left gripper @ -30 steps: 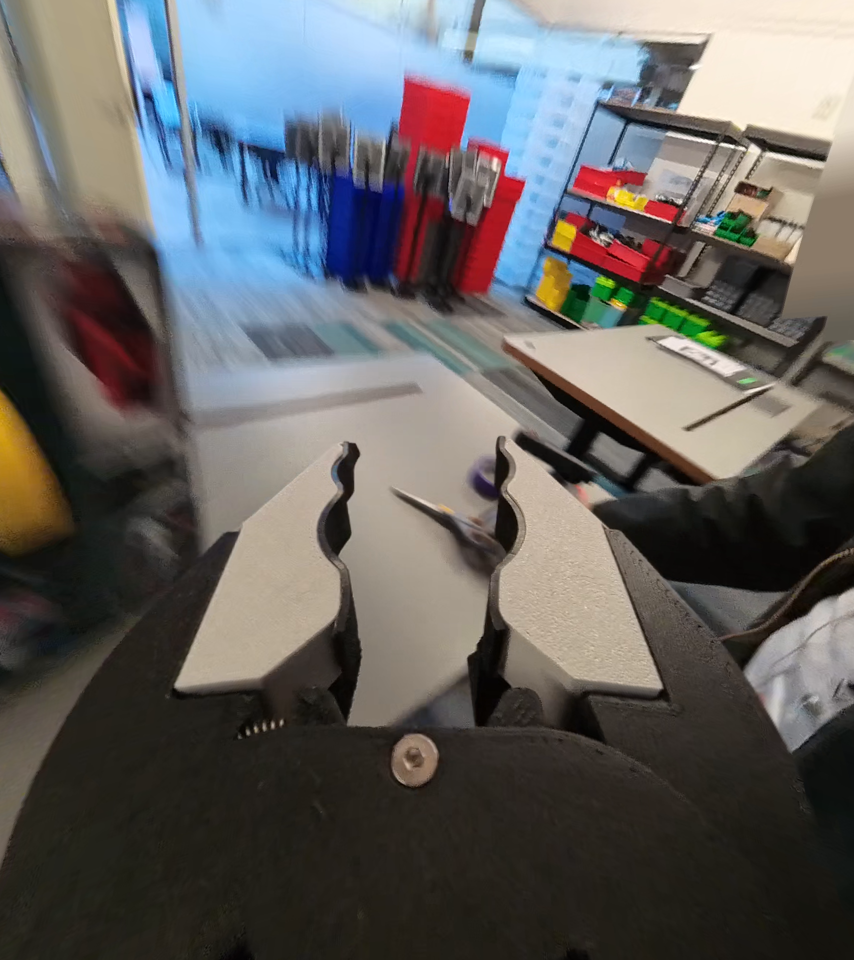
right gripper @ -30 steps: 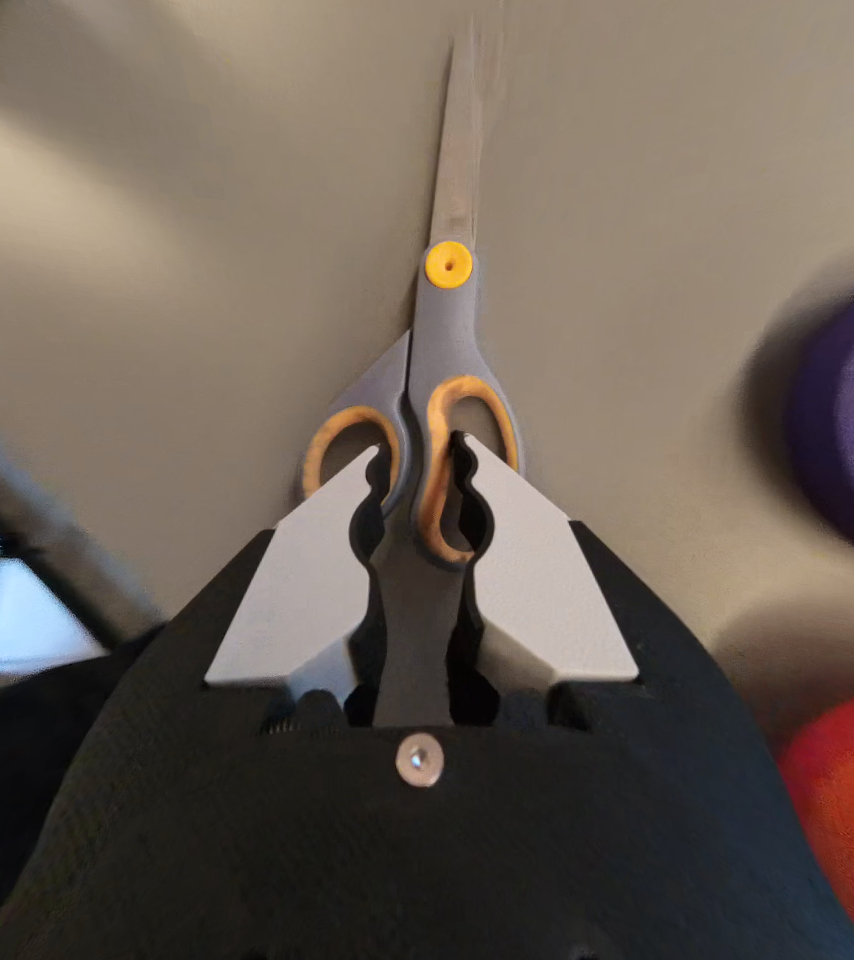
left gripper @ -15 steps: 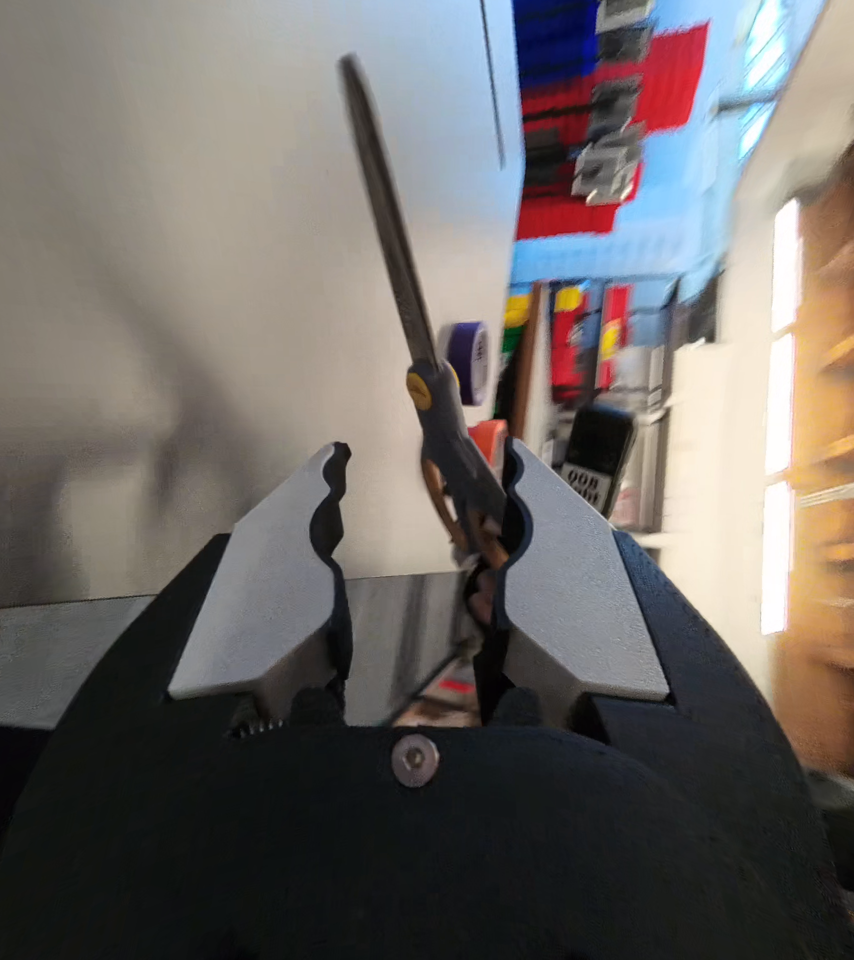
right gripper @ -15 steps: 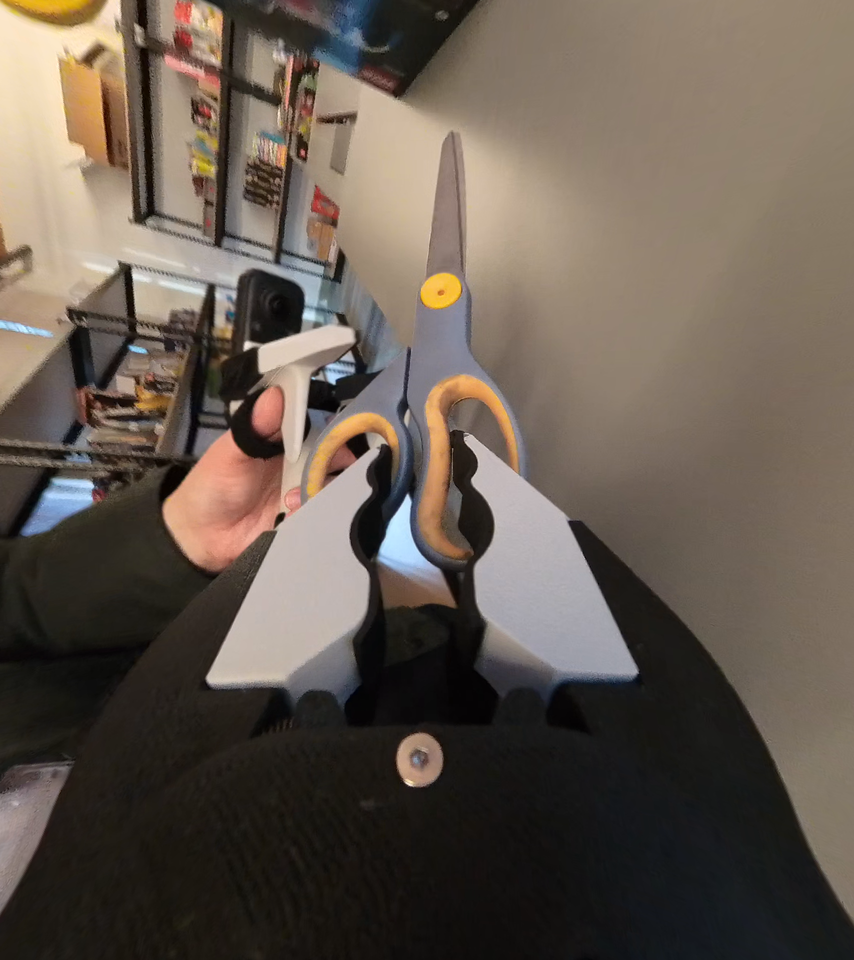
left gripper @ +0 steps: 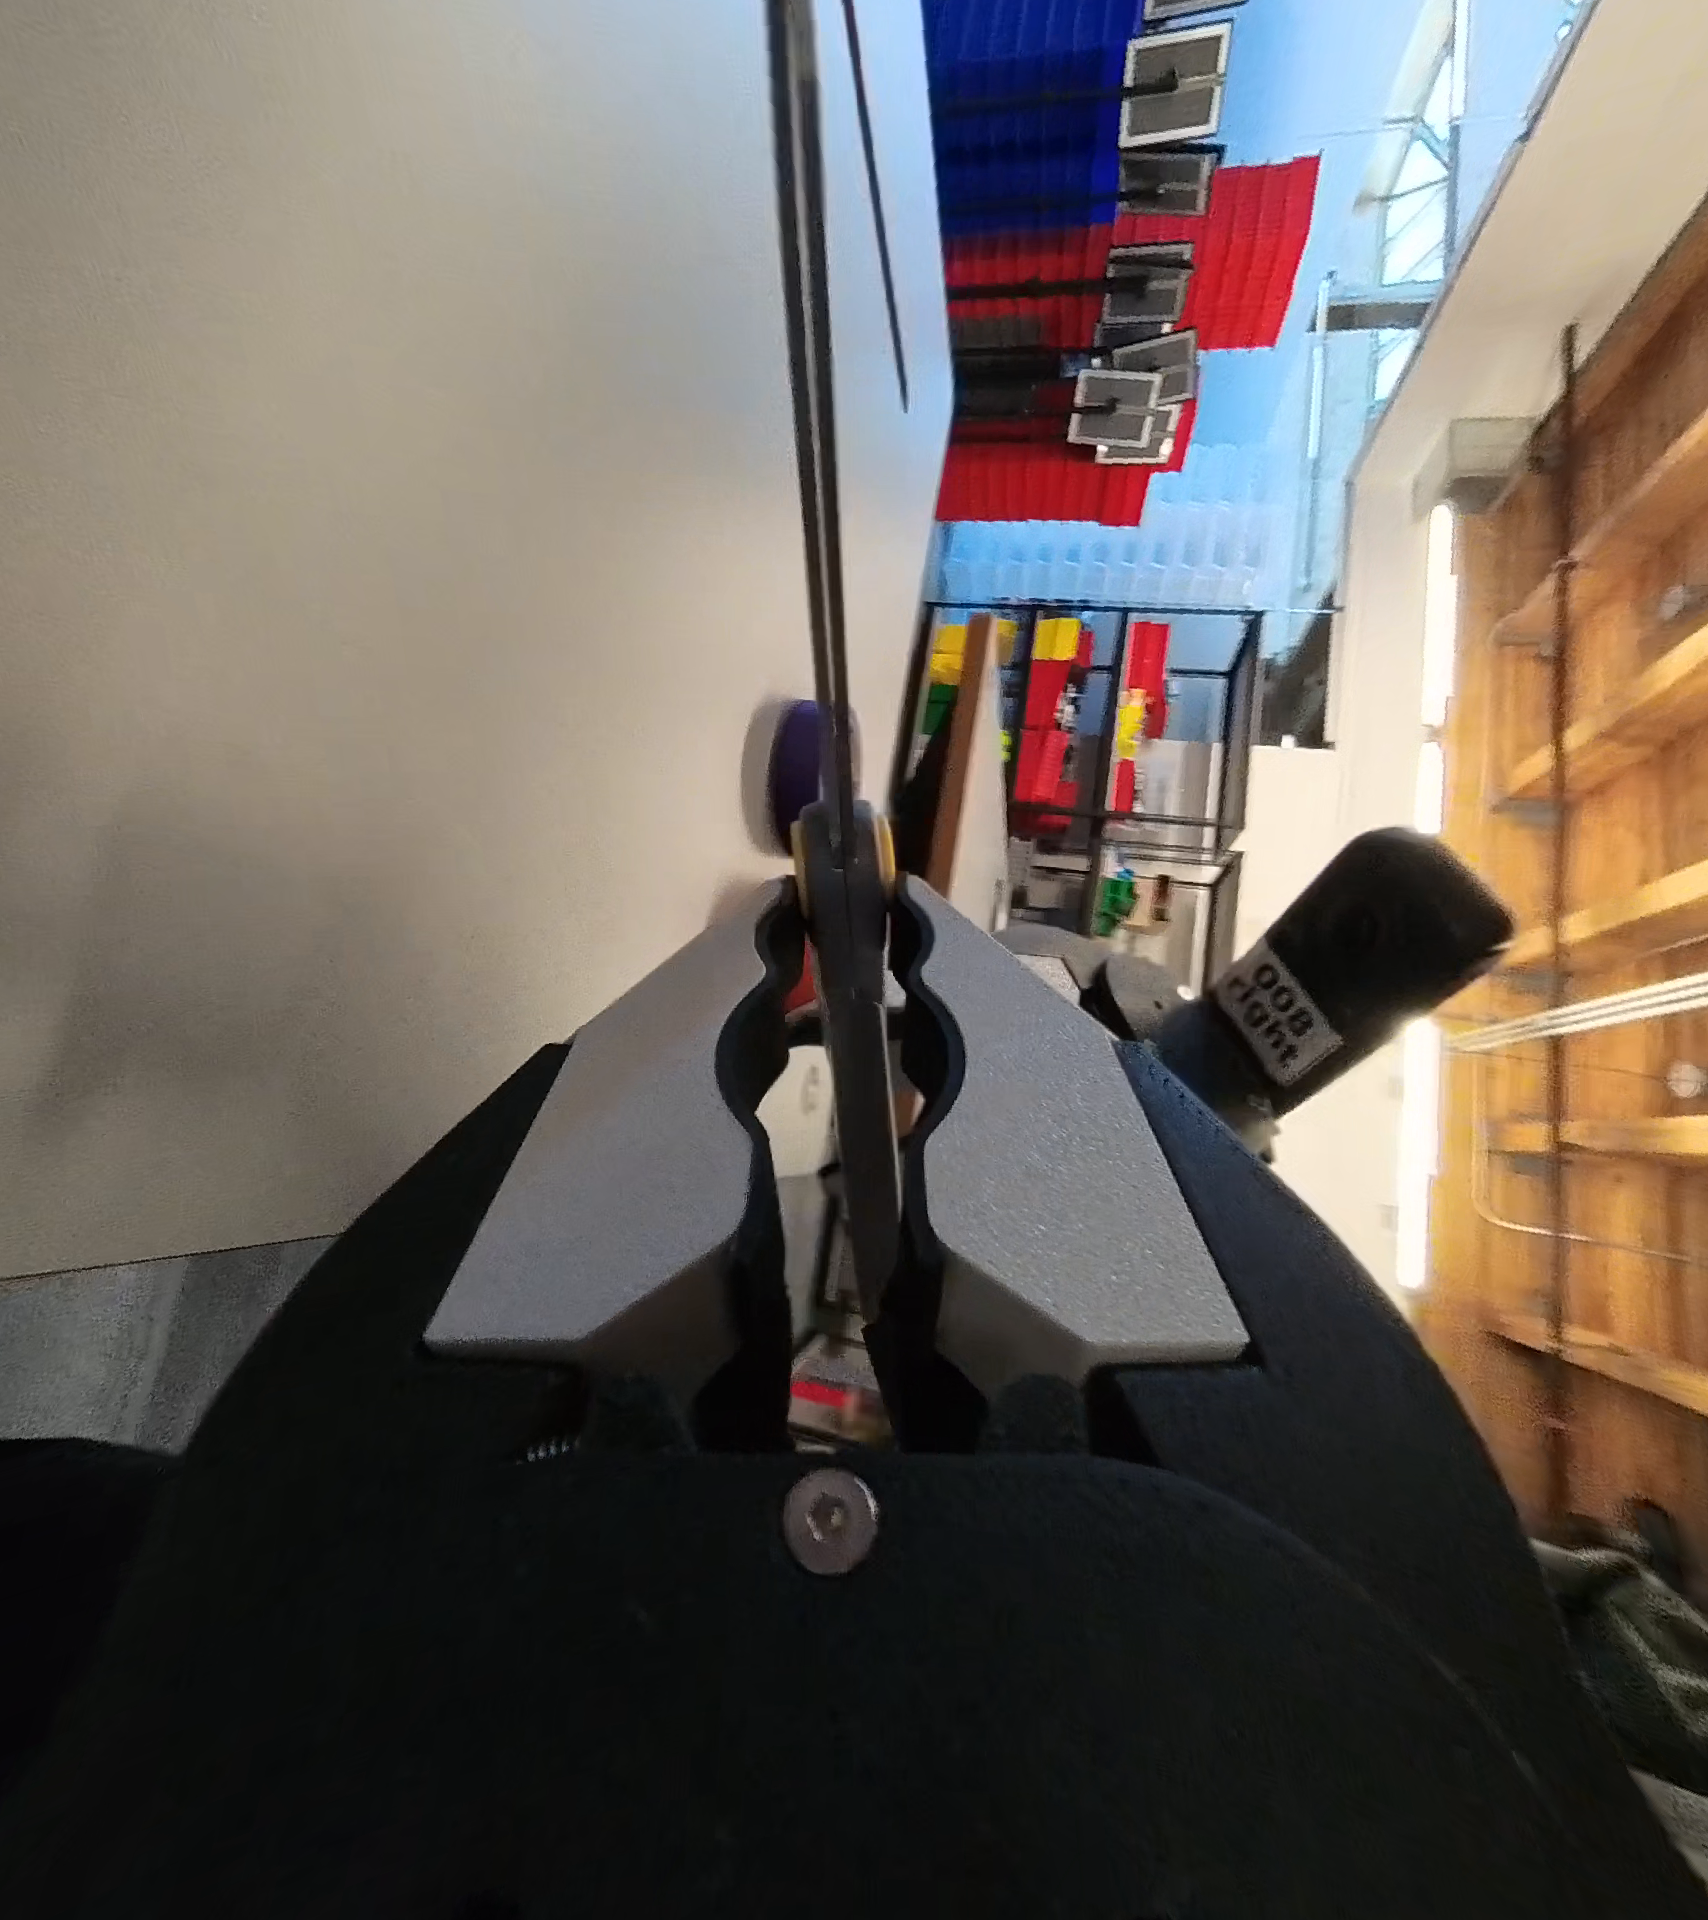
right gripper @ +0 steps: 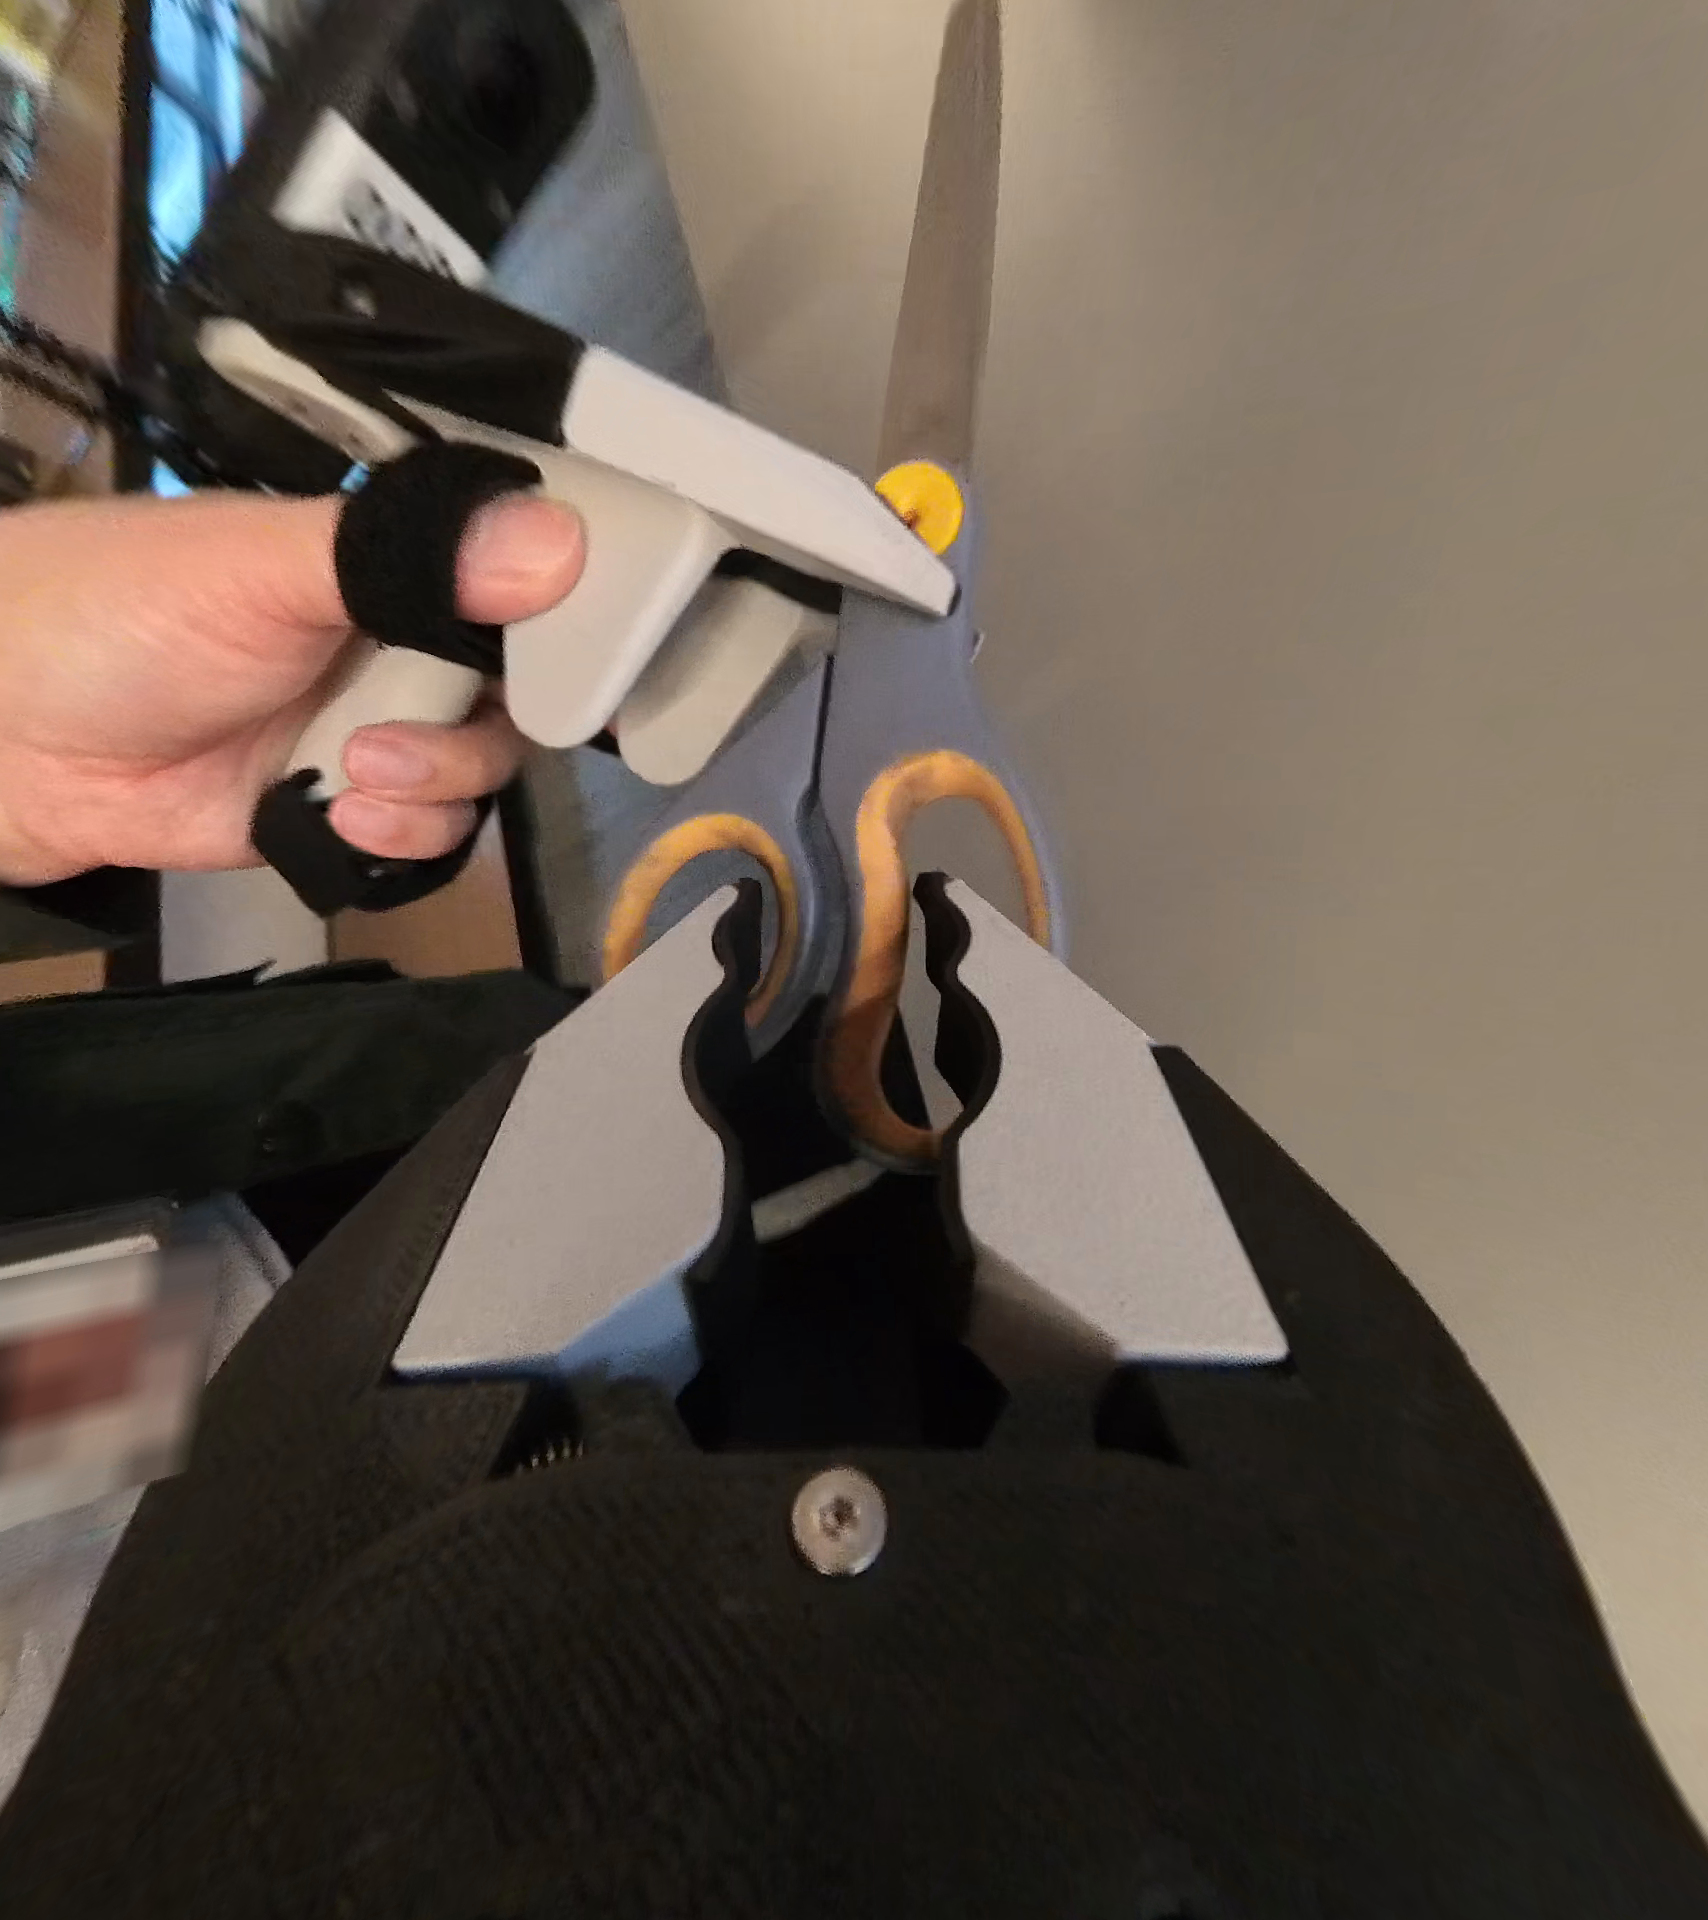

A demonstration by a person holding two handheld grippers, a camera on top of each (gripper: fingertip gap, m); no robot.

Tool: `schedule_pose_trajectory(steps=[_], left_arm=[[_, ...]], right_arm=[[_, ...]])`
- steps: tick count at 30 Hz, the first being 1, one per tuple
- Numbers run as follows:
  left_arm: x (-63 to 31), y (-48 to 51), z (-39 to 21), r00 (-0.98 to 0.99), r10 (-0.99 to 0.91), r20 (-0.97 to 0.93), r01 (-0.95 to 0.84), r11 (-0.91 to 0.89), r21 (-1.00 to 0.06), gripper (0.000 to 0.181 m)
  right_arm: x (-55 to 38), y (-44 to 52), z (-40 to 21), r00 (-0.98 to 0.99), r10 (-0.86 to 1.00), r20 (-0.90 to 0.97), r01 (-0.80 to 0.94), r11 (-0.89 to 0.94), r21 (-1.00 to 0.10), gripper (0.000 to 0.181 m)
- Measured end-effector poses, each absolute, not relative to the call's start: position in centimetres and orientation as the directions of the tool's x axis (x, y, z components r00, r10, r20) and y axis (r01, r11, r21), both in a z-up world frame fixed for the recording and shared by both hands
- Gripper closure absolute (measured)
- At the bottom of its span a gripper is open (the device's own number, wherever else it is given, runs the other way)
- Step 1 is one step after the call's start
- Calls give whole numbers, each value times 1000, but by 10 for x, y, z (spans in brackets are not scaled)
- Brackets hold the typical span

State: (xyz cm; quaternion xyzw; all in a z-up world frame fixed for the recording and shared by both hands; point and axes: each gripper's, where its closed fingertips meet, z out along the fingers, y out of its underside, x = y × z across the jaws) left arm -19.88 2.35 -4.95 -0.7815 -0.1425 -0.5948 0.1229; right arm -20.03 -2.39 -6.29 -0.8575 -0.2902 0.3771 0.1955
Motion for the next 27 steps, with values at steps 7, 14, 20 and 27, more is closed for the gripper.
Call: schedule_pose_trajectory(steps=[7, 14, 20, 27], left_arm=[[-210, 36, -28, 412, 15, 911, 415, -893, -173, 167], [-216, 36, -12, 509, -21, 860, 398, -881, -257, 165], [-224, 39, 9, 571, -63, 818, 355, -880, -315, 164], [-230, 40, 21, 597, -70, 799, 319, -893, -317, 162]], right_arm=[[-219, -11, -66, 573, 735, -362, 501, -664, -555, 142], [-241, -14, -59, 519, 733, -439, 478, -675, -562, 154], [-258, -10, -37, 455, 754, -473, 371, -644, -669, 151], [-271, -8, -21, 398, 743, -539, 277, -657, -701, 136]])
